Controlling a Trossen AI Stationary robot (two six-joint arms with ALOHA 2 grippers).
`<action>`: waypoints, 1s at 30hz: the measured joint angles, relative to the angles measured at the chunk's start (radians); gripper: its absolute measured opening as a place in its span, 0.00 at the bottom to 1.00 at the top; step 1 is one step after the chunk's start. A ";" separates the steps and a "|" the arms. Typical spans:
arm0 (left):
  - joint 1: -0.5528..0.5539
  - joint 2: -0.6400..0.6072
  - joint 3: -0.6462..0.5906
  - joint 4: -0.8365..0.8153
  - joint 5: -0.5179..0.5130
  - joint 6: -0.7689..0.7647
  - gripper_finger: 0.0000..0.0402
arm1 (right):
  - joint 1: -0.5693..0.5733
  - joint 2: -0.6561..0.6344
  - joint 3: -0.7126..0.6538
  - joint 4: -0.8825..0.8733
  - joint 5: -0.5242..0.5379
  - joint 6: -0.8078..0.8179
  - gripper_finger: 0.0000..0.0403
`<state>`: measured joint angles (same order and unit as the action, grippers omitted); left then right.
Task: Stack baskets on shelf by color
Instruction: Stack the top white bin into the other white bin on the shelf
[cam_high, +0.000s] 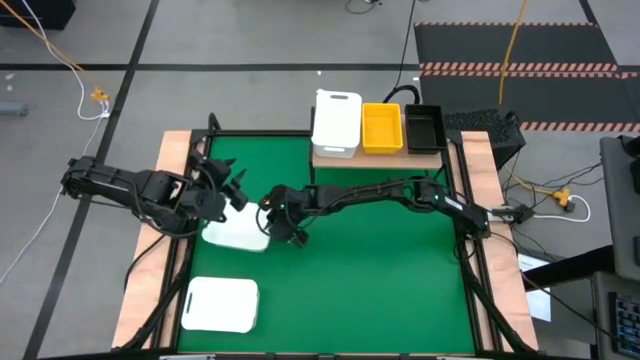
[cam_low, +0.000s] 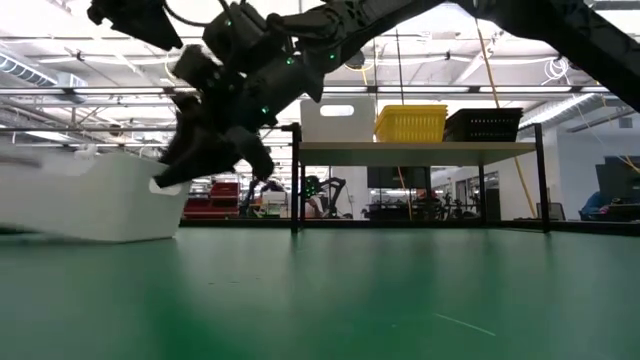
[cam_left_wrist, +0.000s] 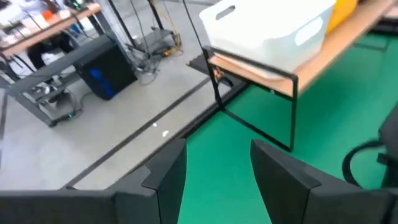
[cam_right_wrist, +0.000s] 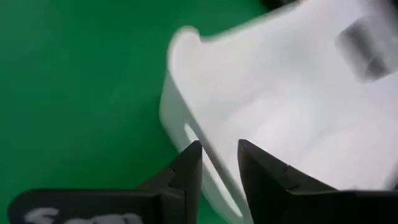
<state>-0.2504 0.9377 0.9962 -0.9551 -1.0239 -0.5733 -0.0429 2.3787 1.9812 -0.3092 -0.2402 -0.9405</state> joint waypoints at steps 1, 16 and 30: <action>0.000 0.000 0.000 0.006 -0.013 0.000 0.45 | -0.001 0.000 0.000 -0.019 0.001 -0.010 0.21; 0.001 -0.004 0.000 0.230 -0.091 0.220 0.45 | 0.020 -0.144 -0.007 -0.308 0.003 0.056 0.00; 0.001 -0.038 0.002 0.253 -0.160 0.242 0.45 | -0.084 -0.615 -0.006 -0.384 0.040 0.236 0.00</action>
<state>-0.2493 0.8993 0.9985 -0.7024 -1.1839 -0.3311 -0.1274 1.7636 1.9755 -0.6937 -0.2001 -0.7044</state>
